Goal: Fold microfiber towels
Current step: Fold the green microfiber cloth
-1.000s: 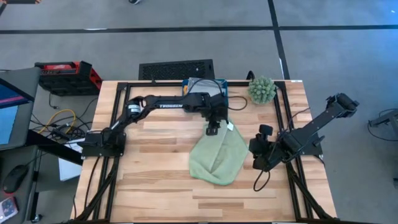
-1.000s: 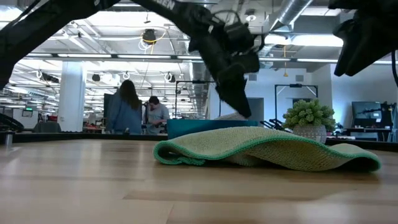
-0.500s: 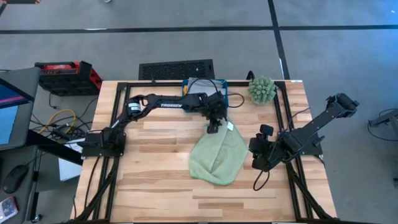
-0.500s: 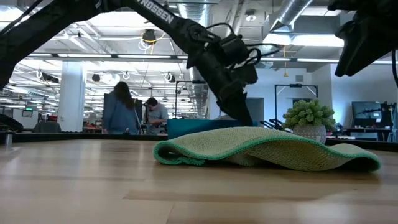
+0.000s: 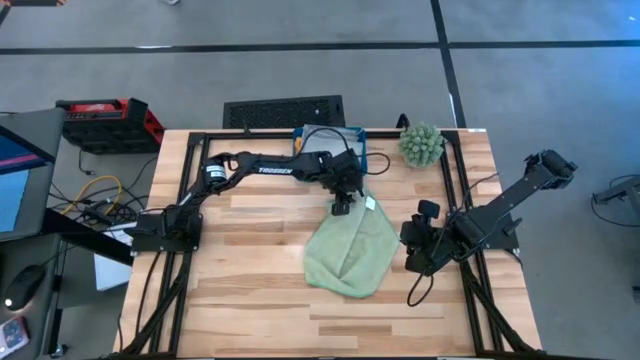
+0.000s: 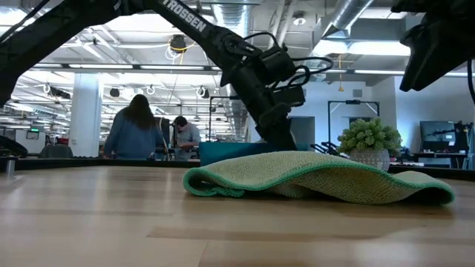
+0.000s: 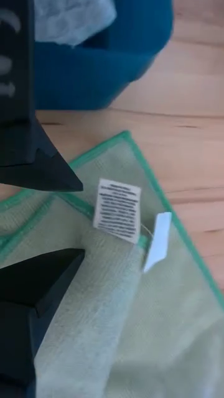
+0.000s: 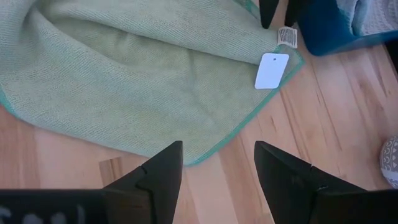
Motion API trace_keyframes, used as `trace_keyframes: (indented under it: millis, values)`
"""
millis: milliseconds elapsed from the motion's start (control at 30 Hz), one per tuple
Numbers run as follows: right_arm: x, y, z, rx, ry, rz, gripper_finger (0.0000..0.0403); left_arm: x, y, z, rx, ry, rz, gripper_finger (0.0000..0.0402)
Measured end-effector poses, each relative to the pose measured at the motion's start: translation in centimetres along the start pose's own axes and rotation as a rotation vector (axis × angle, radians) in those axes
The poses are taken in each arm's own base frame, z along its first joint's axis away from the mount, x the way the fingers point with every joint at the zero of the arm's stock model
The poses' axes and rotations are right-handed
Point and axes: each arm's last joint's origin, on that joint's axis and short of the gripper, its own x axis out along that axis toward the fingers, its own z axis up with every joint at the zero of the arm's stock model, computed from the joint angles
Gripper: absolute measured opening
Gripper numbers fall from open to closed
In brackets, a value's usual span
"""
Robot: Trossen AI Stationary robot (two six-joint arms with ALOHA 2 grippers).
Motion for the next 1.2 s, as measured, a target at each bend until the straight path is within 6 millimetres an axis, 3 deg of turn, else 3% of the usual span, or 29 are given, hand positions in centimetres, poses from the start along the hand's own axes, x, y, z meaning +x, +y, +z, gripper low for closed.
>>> trace_keyframes:
  millis: [100, 233, 333, 900, 1200]
  values:
    - [0.0, 0.0, 0.0, 0.0, 0.0, 0.0, 0.0221, 0.2, 0.0, 0.1, -0.007, -0.01, 0.002, 0.0153]
    - [0.0, 0.0, 0.0, -0.001, 0.001, -0.001, 0.0221, 2.3, -0.1, -0.6, 0.005, -0.011, -0.013, 0.0153]
    - [0.0, 0.0, 0.0, -0.001, 0.003, 0.0, 0.0221, 2.7, -0.4, -0.4, 0.032, -0.012, -0.021, 0.0153]
    - [0.1, -0.3, 0.0, 0.003, 0.017, -0.013, 0.0221, 1.0, -1.1, 1.5, 0.087, 0.079, -0.078, 0.0152]
    - [0.1, -0.3, 0.0, 0.012, 0.017, -0.013, 0.0221, 1.8, -2.6, 1.1, 0.209, 0.153, -0.017, 0.0093]
